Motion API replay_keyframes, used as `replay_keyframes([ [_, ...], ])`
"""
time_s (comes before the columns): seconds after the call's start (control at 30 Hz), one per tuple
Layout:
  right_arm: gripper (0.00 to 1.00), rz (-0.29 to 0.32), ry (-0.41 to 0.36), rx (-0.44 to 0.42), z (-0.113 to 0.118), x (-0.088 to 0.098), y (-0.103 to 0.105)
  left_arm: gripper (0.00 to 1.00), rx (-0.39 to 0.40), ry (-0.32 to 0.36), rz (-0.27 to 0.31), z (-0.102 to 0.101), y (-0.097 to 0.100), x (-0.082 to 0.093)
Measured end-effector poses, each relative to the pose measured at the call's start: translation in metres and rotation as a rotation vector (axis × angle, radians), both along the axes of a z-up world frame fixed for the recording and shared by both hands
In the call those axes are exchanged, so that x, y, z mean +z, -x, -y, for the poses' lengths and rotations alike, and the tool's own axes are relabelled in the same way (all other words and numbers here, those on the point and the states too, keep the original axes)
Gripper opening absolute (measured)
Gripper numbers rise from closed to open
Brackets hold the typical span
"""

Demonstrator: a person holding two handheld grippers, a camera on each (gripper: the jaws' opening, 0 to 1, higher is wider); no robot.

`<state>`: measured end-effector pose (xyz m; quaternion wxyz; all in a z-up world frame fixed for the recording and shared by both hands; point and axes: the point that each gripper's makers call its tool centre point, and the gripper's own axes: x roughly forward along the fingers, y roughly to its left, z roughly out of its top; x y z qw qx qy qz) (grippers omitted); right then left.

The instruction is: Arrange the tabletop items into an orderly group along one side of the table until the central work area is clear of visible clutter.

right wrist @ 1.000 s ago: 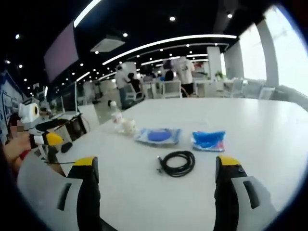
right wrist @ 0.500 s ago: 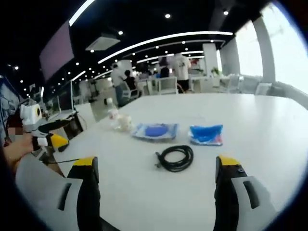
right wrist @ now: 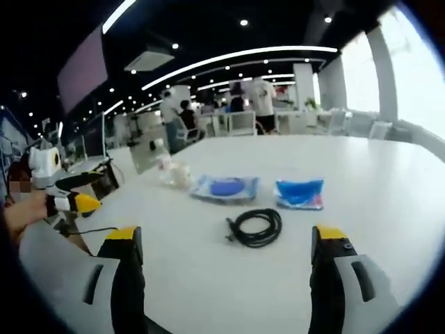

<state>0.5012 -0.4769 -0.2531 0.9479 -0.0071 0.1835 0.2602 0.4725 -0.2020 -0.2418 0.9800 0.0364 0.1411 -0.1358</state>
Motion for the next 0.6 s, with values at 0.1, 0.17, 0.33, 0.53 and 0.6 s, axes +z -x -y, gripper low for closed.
replay_keyframes([
  [0.1,0.99,-0.013,0.002,-0.001,0.000,-0.004,-0.001,0.99,0.004,-0.005,0.001,-0.001,0.000,0.000],
  [0.17,0.99,-0.015,0.003,0.001,0.000,-0.005,-0.001,0.99,0.003,-0.004,0.004,0.000,0.000,0.001],
  [0.33,0.99,-0.024,0.014,0.007,-0.002,-0.008,0.001,0.99,0.013,0.003,0.001,-0.004,-0.001,0.000],
  [0.53,0.99,-0.023,0.026,0.010,-0.003,-0.009,0.001,0.98,0.020,0.006,-0.006,-0.010,-0.004,-0.004],
  [0.6,0.99,-0.026,0.018,0.004,-0.002,-0.008,0.001,0.98,0.022,0.012,-0.017,-0.013,-0.005,-0.007],
])
